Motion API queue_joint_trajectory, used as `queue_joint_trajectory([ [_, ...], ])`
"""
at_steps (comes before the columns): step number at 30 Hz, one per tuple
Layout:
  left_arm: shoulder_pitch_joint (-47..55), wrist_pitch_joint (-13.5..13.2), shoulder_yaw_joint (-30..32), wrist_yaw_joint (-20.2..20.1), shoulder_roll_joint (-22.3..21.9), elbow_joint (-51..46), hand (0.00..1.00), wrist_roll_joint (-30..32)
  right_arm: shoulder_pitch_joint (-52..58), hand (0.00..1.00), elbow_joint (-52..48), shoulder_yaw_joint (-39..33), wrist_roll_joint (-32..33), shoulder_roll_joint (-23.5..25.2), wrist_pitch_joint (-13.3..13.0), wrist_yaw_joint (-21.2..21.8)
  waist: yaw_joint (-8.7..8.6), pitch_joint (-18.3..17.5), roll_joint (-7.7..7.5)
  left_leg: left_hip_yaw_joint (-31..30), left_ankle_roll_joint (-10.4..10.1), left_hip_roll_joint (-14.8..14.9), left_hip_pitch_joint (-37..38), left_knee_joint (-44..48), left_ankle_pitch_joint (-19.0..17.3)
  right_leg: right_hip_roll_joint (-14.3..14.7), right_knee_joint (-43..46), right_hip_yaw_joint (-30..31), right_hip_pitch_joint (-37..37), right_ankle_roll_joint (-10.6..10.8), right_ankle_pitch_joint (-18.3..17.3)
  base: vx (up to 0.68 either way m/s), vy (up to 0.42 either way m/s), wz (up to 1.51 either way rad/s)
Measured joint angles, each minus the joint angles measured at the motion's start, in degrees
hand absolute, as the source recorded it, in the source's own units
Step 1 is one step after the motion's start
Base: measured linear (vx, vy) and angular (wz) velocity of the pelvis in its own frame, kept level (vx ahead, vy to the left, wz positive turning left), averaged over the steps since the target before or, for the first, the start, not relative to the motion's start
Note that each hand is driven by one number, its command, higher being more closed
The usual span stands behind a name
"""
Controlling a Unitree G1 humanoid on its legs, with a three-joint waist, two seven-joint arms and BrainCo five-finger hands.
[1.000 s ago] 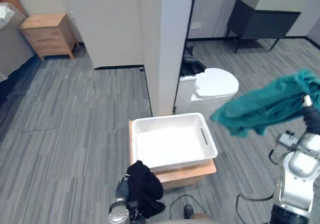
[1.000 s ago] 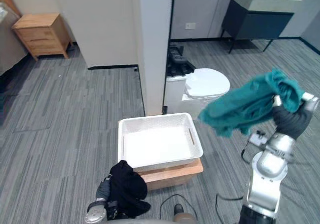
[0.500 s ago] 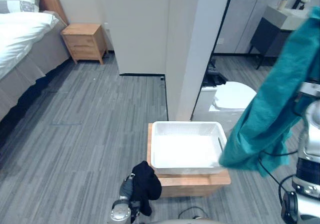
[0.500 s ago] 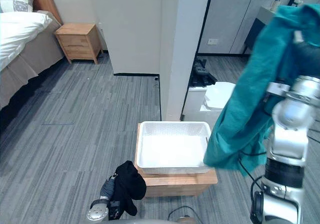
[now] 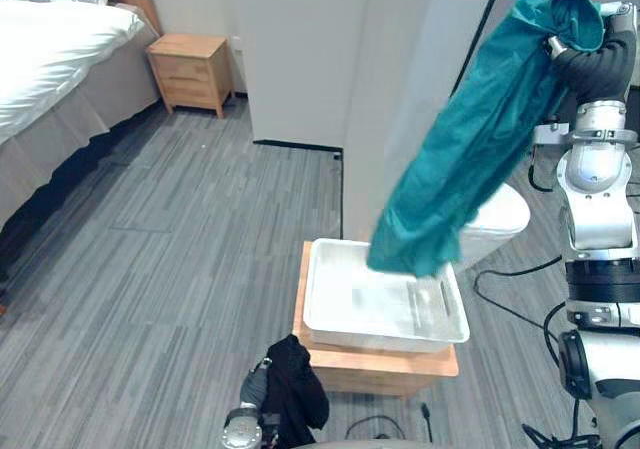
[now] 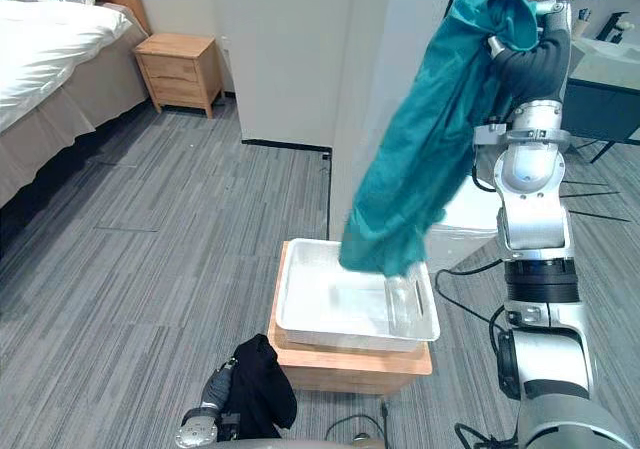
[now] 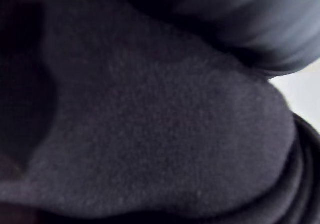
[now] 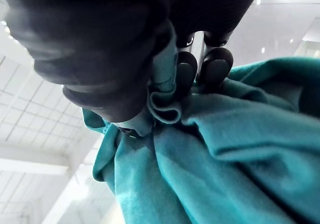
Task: Tidy the bed and pick cloth on bed and put in laundry
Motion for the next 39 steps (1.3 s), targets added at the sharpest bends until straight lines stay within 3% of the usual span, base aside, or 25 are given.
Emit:
queue_joint_trajectory([
  [2,-0.53,-0.02,-0.03,0.0,-0.01,0.21,1.0,0.02,1.72,1.0,-2.77,-0.18,-0.03,0.03,0.0,0.03,-0.18,0.06,-0.01,0.31,-0.5,0.04,-1.49,-0.01,0.76,0.03,-0.07,0.13,-1.53,-0.7,-0.79,-0.1,-0.05,-0.08],
  [4,-1.28,-0.06,0.07,0.04,0.05,0.22,1.0,0.05,8.41,1.0,-9.59,-0.52,-0.09,0.78,-0.14,0.46,-0.17,0.9,-0.52,0.38,-0.76,-0.18,-1.84,-0.07,1.57,-0.18,-0.22,0.06,-1.62,-0.07,-2.28,-0.09,-0.07,0.02],
  [5,-1.47,-0.07,0.09,0.03,-0.21,0.19,1.0,0.13,14.37,1.0,-14.27,-0.97,-0.4,2.49,-0.17,1.85,-0.29,1.39,-0.42,0.53,-0.98,-0.38,-1.78,-0.11,2.01,-0.07,-0.04,-0.2,-1.63,0.92,-3.0,-0.1,-0.071,0.05],
  [8,-1.3,-0.05,0.15,-0.04,-1.56,0.13,1.0,0.76,29.06,1.0,-22.07,-1.61,-1.65,7.74,0.06,5.53,-1.21,2.46,0.22,0.39,-1.37,0.24,-1.59,-0.12,2.54,0.08,0.65,-0.76,-1.78,1.25,-4.36,-0.08,-0.039,0.04],
  [11,-1.33,-0.06,0.08,-0.26,-2.17,-0.37,1.0,2.34,35.9,1.0,-25.34,-1.63,-1.89,12.38,0.1,8.45,-2.47,2.83,0.85,0.63,-1.42,0.48,-2.08,-0.13,2.58,0.12,0.67,-0.27,-2.59,1.39,-4.32,-0.05,0.006,-0.11],
  [16,-1.59,-0.09,-0.11,-1.28,-1.78,-0.69,1.0,2.36,36.5,1.0,-26.23,1.84,-1.88,14.26,-0.22,11.21,-2.09,3.31,-0.2,1.51,-1.41,0.25,-2.74,-0.11,2.59,-0.05,0.46,0.95,-3.71,2.37,-3.78,-0.02,0.027,-0.11],
  [18,-1.26,-0.08,-1.4,-1.27,-0.78,-0.69,1.0,2.32,33.77,1.0,-25.76,7.43,-1.88,14.81,-0.32,11.48,-1.76,3.4,-0.58,1.93,-1.3,0.15,-2.78,-0.11,2.67,-0.04,0.58,1.6,-3.95,2.85,-3.18,0.01,0.024,-0.08],
  [21,-1.48,-0.09,-1.76,-1.18,-0.39,-1.48,1.0,2.29,27.44,1.0,-21.31,14.35,-1.87,16.17,-1.03,12.0,-1.6,3.56,-0.34,2.42,-1.12,0.17,-3.62,-0.11,2.8,-0.09,0.5,1.96,-5.1,1.97,-2.26,0.0,0.013,-0.1],
  [24,-3.83,-0.12,-3.61,-1.08,-0.52,-1.81,1.0,2.26,18.8,1.0,-12.93,22.52,-2.36,16.68,-1.22,12.71,-0.1,5.22,0.53,2.41,-0.61,0.29,-5.74,-0.09,3.54,-0.01,0.33,2.08,-7.22,0.98,-0.89,-0.02,0.001,-0.01],
  [28,-7.75,-0.9,-3.98,0.01,-0.55,-3.18,1.0,2.21,5.91,1.0,1.37,28.7,-4.38,20.37,-0.05,12.95,1.16,10.74,2.41,1.11,0.19,0.34,-10.37,-0.09,5.38,-0.02,-0.4,1.26,-10.69,-0.01,0.88,-0.07,-0.004,0.13],
  [35,-10.66,-1.87,-4.61,1.34,1.17,-4.31,1.0,2.24,-2.43,1.0,16.76,28.15,-10.33,21.74,2.24,12.39,2.02,17.31,4.96,-1.83,0.87,0.3,-15.6,-0.08,7.25,-0.03,-0.67,-1.96,-13.8,-0.54,1.82,-0.03,-0.016,0.24],
  [39,-12.76,-2.16,-6.12,2.03,2.29,-4.56,1.0,2.25,-4.63,1.0,24.41,22.03,-11.97,21.62,3.33,10.85,2.96,20.38,7.65,-2.06,1.31,0.26,-17.8,-0.07,8.05,-0.04,-0.75,-2.58,-15.57,-0.5,2.78,0.0,-0.01,0.08],
])
